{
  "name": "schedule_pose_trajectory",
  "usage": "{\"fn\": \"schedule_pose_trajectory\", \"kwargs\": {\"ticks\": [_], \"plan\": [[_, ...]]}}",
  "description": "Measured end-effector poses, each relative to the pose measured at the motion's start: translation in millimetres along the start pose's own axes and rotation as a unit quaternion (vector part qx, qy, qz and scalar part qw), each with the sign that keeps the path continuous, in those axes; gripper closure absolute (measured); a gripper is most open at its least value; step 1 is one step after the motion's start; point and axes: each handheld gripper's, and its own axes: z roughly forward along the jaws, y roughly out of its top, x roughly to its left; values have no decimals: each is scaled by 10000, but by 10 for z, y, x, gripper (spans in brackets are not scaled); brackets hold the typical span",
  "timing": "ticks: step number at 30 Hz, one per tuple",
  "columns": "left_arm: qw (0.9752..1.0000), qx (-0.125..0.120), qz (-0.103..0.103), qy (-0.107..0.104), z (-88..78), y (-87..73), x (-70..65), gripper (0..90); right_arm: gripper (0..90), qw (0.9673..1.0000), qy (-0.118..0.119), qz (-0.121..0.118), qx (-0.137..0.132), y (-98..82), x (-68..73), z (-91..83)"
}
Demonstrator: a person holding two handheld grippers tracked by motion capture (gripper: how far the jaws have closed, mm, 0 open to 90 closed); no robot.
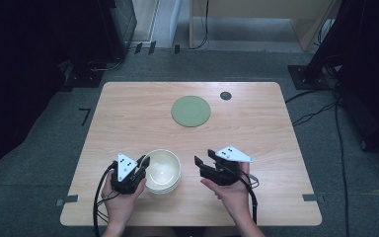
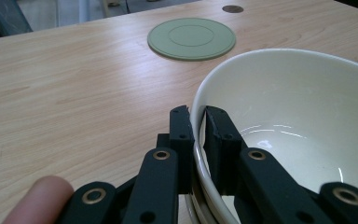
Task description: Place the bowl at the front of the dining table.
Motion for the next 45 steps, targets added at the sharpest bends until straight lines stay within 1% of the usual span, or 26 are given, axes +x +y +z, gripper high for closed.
{"fn": "schedule_pose_trajectory", "kwargs": {"ticks": [4,5,6,7,8,9,12,13,15,16,17,18,20,21,22,23,24,25,30,32,33,37,40,41,43,45], "plan": [[9999,-100,19,46,-17,12,-16,837,496,9998,173,-11,-7,8,124,84],[9997,-223,-66,38,-46,43,-15,843,530,9996,292,20,-12,14,205,138],[9997,-223,-66,38,-46,43,-15,845,530,9996,292,20,-12,14,205,138],[9996,-234,94,92,-57,58,-24,845,545,9994,350,-8,-19,21,276,183],[9996,-234,94,92,-57,58,-24,845,545,9994,350,-8,-19,21,276,183],[9997,-239,39,31,-61,54,-7,845,555,9992,405,-49,-15,34,342,232],[9997,-237,14,-44,-66,54,18,843,559,9991,425,-67,8,44,387,288],[9996,-215,-122,-142,-63,58,43,839,560,9991,424,-48,44,49,408,326],[9989,-28,-335,-341,-49,68,96,774,563,9991,420,-28,33,49,414,349],[9989,-28,-335,-341,-49,68,96,690,563,9991,420,-28,33,49,414,349],[9978,140,-421,-486,-29,64,131,643,568,9992,401,0,58,42,407,376],[9976,152,-443,-511,-29,64,134,630,571,9992,401,-7,67,37,401,388],[9978,180,-405,-494,-28,71,122,672,573,9992,401,-18,74,34,400,396],[9988,254,-223,-366,-21,88,79,707,578,9990,434,-40,52,26,404,410],[9988,254,-223,-366,-21,88,79,733,578,9990,434,-40,52,26,404,410],[9996,273,39,-80,-14,94,32,788,584,9990,432,-103,15,20,414,420],[9996,273,39,-80,-14,94,32,811,584,9990,432,-103,15,20,414,420],[9993,234,263,-86,-20,88,33,820,600,9990,441,-122,10,14,422,428],[9995,114,298,-70,-28,71,28,831,606,9988,478,-94,41,7,433,437],[9997,-25,124,-185,-49,78,48,838,608,9988,489,-78,24,9,437,435],[9995,-87,255,-136,-59,84,35,840,620,9985,545,22,22,16,437,436],[9993,-157,305,-115,-71,78,31,841,637,9981,609,72,88,30,442,452],[9986,-287,437,-25,-105,89,-1,840,650,9977,658,72,175,43,473,469],[9979,-417,489,51,-139,99,-16,840,646,9976,651,43,238,54,497,479],[9977,-474,481,59,-156,104,-13,840,646,9979,572,-36,307,68,526,499],[9968,-661,444,66,-213,121,5,840,649,9977,569,-57,365,83,553,518]]}}
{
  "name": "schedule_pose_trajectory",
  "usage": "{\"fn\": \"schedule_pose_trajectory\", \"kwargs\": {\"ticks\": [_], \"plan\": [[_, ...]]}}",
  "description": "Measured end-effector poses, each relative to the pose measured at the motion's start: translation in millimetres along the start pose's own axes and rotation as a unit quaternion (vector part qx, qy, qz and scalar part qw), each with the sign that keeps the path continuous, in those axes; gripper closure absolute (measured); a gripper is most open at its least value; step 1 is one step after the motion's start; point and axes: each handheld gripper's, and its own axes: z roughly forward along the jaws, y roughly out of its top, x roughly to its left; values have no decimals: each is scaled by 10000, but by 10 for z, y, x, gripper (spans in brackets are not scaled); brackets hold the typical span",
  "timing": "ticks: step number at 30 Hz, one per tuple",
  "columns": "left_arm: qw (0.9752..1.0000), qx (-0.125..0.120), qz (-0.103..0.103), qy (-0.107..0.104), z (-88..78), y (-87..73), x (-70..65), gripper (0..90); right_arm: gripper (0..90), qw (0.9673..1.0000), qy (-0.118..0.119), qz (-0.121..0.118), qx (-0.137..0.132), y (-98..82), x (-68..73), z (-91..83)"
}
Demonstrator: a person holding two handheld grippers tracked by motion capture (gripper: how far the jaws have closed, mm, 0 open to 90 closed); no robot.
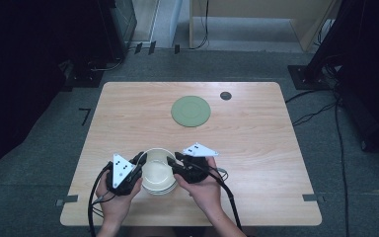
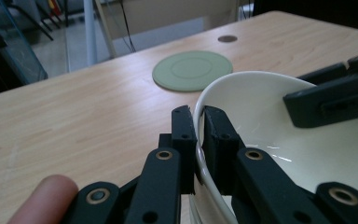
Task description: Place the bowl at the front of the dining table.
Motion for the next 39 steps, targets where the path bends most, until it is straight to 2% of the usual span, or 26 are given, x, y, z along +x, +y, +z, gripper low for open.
{"fn": "schedule_pose_trajectory", "kwargs": {"ticks": [4,6,7,8,11,12,13,16,17,19,20,21,22,23,24,25,26,27,28,29,30,31,32,35,37,39], "plan": [[9998,-176,0,34,-46,22,7,840,669,9999,13,-29,99,31,39,41],[9993,-367,43,42,-101,55,-7,840,743,9998,-55,-111,161,68,85,74],[9993,-367,43,42,-101,55,-7,838,743,9998,-55,-111,161,68,85,74],[9992,-395,108,-25,-123,80,-6,836,804,9997,-106,-147,163,98,114,72],[9991,-412,87,-14,-139,86,4,837,828,9998,-46,-135,170,115,135,68],[9989,-453,-68,-121,-147,75,56,838,842,9998,-7,-188,105,115,147,54],[9989,-453,-68,-121,-147,75,56,836,845,9998,19,-172,45,116,150,39],[9974,-601,-259,-298,-158,69,98,830,846,9997,-32,-230,-70,116,163,22],[9963,-666,-388,-385,-163,70,119,809,847,9991,-74,-317,-253,120,169,-6],[9922,-839,-726,-572,-184,74,175,791,847,9988,-125,-345,-329,122,175,-16],[9890,-964,-948,-606,-211,84,219,602,847,9978,-277,-378,-463,133,182,-32],[9890,-964,-948,-606,-211,84,219,493,847,9978,-277,-378,-463,133,182,-32],[9883,-989,-1021,-556,-219,90,242,493,847,9974,-308,-366,-540,142,172,-39],[9879,-989,-1076,-526,-225,93,262,375,847,9969,-333,-340,-625,152,157,-50],[9843,-1041,-1285,-611,-245,92,332,238,847,9961,-370,-284,-749,172,125,-68],[9843,-1041,-1285,-611,-245,92,332,187,847,9961,-370,-284,-749,172,125,-68],[9787,-1125,-1466,-891,-273,93,414,173,847,9949,-481,-260,-847,197,90,-84],[9787,-1125,-1466,-891,-273,93,414,145,847,9949,-481,-260,-847,197,90,-84],[9770,-1175,-1432,-1058,-288,96,434,145,846,9942,-545,-281,-884,205,75,-89],[9777,-1205,-1321,-1097,-306,100,442,79,846,9936,-613,-282,-911,211,61,-94],[9803,-1169,-1207,-1040,-320,106,449,77,845,9926,-696,-286,-957,223,24,-100],[9803,-1169,-1207,-1040,-320,106,449,77,845,9926,-696,-286,-957,223,24,-100],[9821,-1123,-1199,-925,-322,97,460,77,845,9924,-707,-288,-969,227,9,-103],[9799,-1111,-1421,-847,-313,54,521,77,845,9915,-772,-215,-1021,246,-56,-110],[9799,-1063,-1504,-764,-303,21,562,77,845,9905,-833,-167,-1081,258,-95,-120],[9819,-1007,-1473,-639,-296,-20,604,77,845,9901,-845,-116,-1113,272,-139,-136]]}}
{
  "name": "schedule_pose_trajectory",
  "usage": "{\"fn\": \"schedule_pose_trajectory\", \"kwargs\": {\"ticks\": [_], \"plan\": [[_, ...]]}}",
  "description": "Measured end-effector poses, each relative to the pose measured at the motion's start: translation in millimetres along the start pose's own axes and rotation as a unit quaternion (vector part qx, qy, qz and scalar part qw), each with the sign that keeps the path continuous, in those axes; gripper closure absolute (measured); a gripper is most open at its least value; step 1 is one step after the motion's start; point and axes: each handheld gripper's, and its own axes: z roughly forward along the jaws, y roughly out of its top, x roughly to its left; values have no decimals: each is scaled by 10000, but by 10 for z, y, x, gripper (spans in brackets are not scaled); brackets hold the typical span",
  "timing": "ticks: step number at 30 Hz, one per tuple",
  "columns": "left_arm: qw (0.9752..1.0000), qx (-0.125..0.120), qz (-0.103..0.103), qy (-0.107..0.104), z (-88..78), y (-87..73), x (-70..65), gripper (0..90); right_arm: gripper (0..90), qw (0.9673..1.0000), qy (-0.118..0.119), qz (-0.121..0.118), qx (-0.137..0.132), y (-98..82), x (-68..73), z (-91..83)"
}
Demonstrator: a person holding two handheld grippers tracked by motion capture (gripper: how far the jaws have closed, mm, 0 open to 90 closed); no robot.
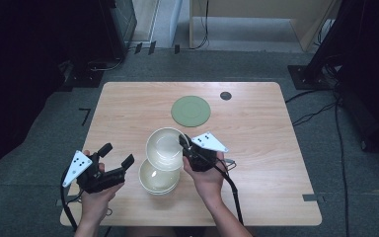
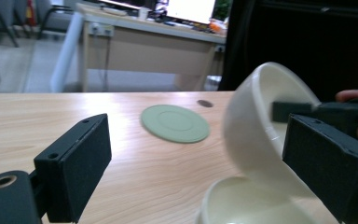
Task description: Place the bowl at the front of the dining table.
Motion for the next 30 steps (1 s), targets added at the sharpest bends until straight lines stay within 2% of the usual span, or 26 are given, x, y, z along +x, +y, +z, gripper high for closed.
{"fn": "schedule_pose_trajectory", "kwargs": {"ticks": [2,6,7,8,9,11,12,13,14,16,17,20,25,30], "plan": [[9998,63,-3,168,-8,-41,74,78,845,10000,-54,33,-24,17,-45,-10],[9994,126,-77,302,-14,-118,191,77,845,9999,-126,78,-56,36,-114,-24],[9987,162,-20,492,-20,-185,266,77,845,9998,-133,97,-71,39,-128,-27],[9987,162,-20,492,-20,-185,266,77,845,9998,-133,97,-71,39,-128,-27],[9980,202,-4,597,-22,-220,306,77,845,9998,-148,103,-75,43,-141,-31],[9966,300,-130,751,-32,-320,440,76,844,9998,-170,114,-76,52,-169,-38],[9966,300,-130,751,-32,-320,440,76,845,9997,-183,119,-83,56,-181,-39],[9952,397,-176,881,-29,-390,511,76,844,9997,-190,117,-87,59,-195,-38],[9952,397,-176,881,-29,-390,511,77,844,9997,-190,117,-87,59,-195,-38],[9934,525,-257,990,-19,-466,574,77,845,9995,-244,163,-91,72,-231,-28],[9922,597,-372,1032,-7,-533,627,77,845,9995,-260,165,-90,78,-248,-23],[9915,645,-433,1047,7,-581,657,77,845,9994,-290,181,-91,88,-274,-12],[9896,859,-468,1050,73,-707,693,78,844,9989,-413,191,-74,130,-357,47],[9898,873,-435,1039,94,-731,688,78,844,9986,-493,196,-67,167,-422,81]]}}
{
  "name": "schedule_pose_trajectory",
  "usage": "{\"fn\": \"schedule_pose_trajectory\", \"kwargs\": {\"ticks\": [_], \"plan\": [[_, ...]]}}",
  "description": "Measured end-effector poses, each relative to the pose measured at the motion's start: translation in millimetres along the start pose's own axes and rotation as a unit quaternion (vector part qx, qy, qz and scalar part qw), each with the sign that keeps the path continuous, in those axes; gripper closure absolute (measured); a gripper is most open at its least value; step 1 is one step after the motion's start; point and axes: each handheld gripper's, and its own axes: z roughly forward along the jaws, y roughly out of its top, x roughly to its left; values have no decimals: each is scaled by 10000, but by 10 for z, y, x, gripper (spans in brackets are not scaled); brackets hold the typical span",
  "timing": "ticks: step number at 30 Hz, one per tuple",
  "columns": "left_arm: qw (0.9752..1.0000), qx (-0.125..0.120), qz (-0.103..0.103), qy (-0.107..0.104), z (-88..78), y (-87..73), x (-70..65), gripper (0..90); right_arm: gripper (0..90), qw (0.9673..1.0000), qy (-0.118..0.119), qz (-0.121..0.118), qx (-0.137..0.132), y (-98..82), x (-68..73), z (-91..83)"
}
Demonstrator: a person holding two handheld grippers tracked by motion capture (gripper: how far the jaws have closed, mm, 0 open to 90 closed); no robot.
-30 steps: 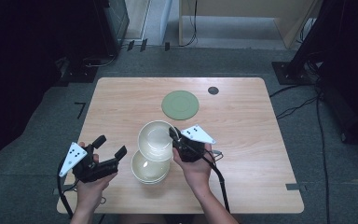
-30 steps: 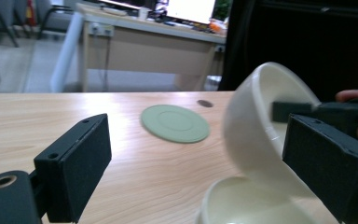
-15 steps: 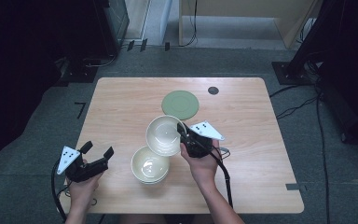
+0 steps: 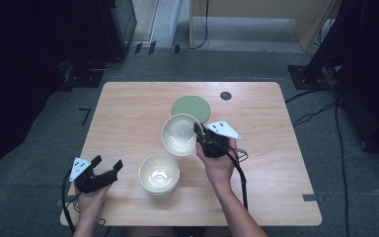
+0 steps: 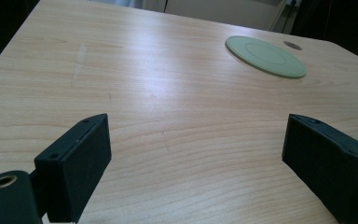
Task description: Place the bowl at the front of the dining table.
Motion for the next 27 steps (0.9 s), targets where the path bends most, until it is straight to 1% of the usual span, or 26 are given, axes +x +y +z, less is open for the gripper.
{"fn": "schedule_pose_trajectory", "kwargs": {"ticks": [4,5,6,9,11,14,17,18,21,22,23,26,27], "plan": [[10000,43,-37,-11,18,-11,8,78,845,10000,-64,31,-8,28,-47,19],[9999,80,-59,-27,31,-14,10,78,844,9999,-93,42,-4,56,-85,40],[9999,80,-59,-27,31,-14,10,78,844,9999,-113,43,-2,67,-95,48],[9999,110,-22,-20,42,-18,-4,78,844,9998,-176,17,0,107,-133,85],[9999,138,72,-4,53,-21,-27,78,845,9998,-197,55,-16,135,-160,114],[9998,163,123,2,56,-22,-38,78,845,9998,-196,68,-34,159,-181,148],[9997,167,160,15,61,-23,-52,78,844,9996,-267,60,-21,206,-212,233],[9997,167,160,15,61,-23,-52,78,844,9996,-267,60,-21,206,-212,233],[9998,155,132,-2,62,-22,-43,78,845,9995,-310,36,-1,240,-239,324],[9998,155,132,-2,62,-22,-43,78,845,9995,-310,36,-1,240,-239,324],[9998,155,133,-5,62,-21,-42,78,844,9994,-340,51,26,257,-256,382],[9998,157,138,-6,61,-21,-43,78,845,9993,-364,68,58,272,-271,432],[9998,155,137,-8,59,-22,-42,78,845,9991,-402,75,76,285,-284,474]]}}
